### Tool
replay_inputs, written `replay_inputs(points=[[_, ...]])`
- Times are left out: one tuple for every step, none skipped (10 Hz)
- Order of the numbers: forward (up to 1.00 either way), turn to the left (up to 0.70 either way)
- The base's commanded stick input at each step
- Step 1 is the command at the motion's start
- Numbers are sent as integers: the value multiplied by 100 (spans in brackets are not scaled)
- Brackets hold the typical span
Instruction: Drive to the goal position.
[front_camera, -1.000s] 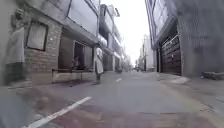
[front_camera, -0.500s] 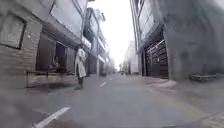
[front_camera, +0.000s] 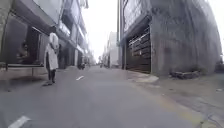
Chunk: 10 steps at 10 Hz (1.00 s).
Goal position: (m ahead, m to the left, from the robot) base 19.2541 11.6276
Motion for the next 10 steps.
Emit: replay_inputs(points=[[100, 0], [100, 0], [100, 0], [100, 0], [100, 5], [100, 21], [100, 40], [100, 23], [100, 0], [100, 0]])
